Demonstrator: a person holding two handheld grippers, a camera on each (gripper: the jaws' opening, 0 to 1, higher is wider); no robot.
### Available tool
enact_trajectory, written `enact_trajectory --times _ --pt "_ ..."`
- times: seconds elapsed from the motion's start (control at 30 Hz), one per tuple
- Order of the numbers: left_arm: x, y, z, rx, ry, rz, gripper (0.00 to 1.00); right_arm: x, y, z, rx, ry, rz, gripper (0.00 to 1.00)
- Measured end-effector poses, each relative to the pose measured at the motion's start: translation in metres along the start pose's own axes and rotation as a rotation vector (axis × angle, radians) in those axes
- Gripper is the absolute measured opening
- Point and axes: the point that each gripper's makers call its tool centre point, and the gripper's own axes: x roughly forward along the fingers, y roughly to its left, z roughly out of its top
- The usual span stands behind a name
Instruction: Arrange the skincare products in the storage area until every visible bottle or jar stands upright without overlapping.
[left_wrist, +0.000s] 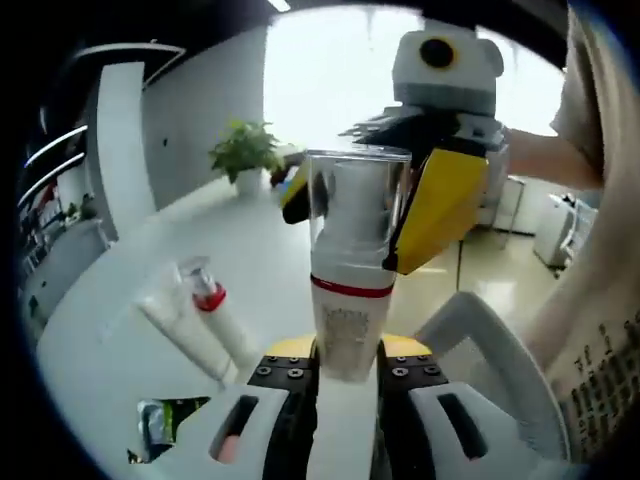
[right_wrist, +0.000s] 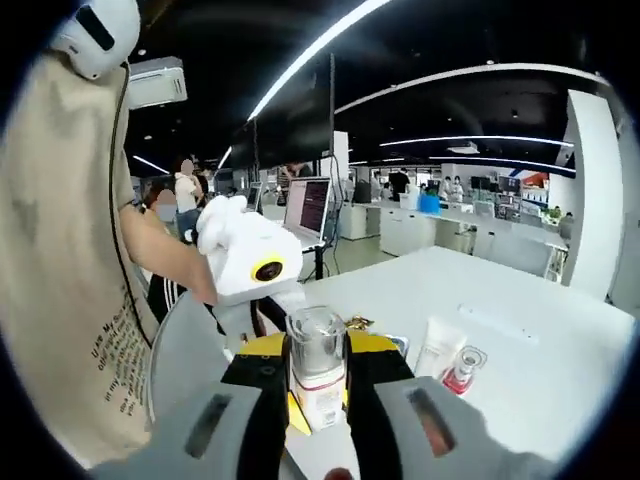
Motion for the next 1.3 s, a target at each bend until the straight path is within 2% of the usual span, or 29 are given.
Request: enact_trajectory --times 0.1,0.17,0.37,0.8,0.97,1.3 --pt "0.009 0.003 -0.006 -0.004 0.006 0.012 0.19 0.001 -0.003 -0.010 -0.005 0.021 -0.012 0.20" --pt "0.014 0.002 -0.012 -0.017 0.027 -0.001 0.19 0.002 -0.004 -0.018 -0.006 0.041 -0.014 0.20" --pt "0.030 0.004 -0.028 0.013 0.060 -0.009 0.18 0.004 -0.008 -0.039 -0.007 0.078 -0.018 0.20" --pt "0.058 0.019 -0.062 -0.018 0.124 -0.019 0.18 0.018 -0.026 -0.084 0.011 0.151 0.073 0.20" --pt "0.069 0.027 -0.077 -0.009 0.143 -0.001 0.18 0.024 -0.032 -0.103 0.025 0.189 0.073 0.20" --pt "0.085 0.032 -0.098 -0.030 0.169 -0.016 0.18 0.034 -0.039 -0.128 0.060 0.237 0.072 0.20"
